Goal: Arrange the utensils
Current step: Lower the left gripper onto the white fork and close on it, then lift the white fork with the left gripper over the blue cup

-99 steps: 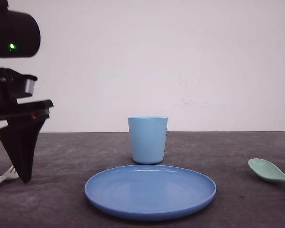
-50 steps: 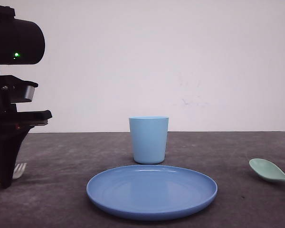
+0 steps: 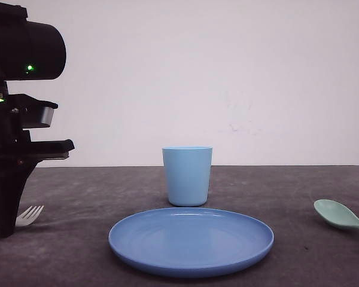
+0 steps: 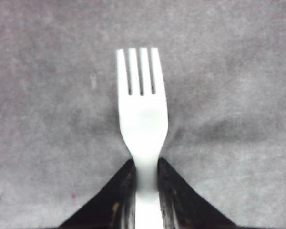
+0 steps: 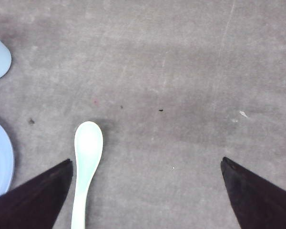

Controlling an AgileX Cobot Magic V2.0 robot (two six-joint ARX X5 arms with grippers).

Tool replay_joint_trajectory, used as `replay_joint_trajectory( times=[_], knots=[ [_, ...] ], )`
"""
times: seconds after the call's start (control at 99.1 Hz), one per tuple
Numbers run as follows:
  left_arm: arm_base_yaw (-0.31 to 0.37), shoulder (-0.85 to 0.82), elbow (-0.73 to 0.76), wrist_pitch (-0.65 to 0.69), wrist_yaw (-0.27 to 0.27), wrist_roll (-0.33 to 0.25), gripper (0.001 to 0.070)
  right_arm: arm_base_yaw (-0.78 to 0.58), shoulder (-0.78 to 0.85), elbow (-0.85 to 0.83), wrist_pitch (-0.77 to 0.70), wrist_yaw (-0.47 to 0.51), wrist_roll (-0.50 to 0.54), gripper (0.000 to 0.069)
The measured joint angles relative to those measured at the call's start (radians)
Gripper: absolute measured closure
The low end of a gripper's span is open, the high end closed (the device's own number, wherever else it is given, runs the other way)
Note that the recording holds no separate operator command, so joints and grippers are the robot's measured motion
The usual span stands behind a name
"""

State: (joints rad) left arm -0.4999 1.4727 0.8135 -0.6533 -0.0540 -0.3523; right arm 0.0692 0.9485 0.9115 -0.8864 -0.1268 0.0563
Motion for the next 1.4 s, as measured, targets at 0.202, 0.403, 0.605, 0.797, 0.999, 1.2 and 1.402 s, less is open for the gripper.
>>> replay_joint_trajectory(
  times=[0.202,0.403,0.605,0.797,0.999,1.2,1.402],
  knots=[
    [-0.003,-0.002,0.002,-0.005,0.002,0.002,0.0640,0.000,0.000,0.000,0.001,0.000,0.000,0.0066],
    [-0.018,-0.027,0.002,-0.024,0.047,0.013,0.0643,0.000,0.000,0.000,0.009,0.000,0.000,0.0066],
    [-0.019,-0.108,0.064,-0.024,0.050,0.019,0.0643,0.000,0.000,0.000,0.009,0.000,0.000,0.0066],
    [-0.023,-0.160,0.126,0.020,0.050,0.022,0.0643,0.000,0.000,0.000,0.009,0.000,0.000,0.0066],
    [-0.060,-0.192,0.142,0.215,0.091,0.040,0.0643,0.000,0.000,0.000,0.013,0.000,0.000,0.0066],
    [-0.091,-0.192,0.142,0.378,0.113,0.045,0.0669,0.000,0.000,0.000,0.015,0.000,0.000,0.0066],
    [-0.100,-0.192,0.142,0.541,0.113,0.045,0.0670,0.000,0.000,0.000,0.016,0.000,0.000,0.0066]
  ],
)
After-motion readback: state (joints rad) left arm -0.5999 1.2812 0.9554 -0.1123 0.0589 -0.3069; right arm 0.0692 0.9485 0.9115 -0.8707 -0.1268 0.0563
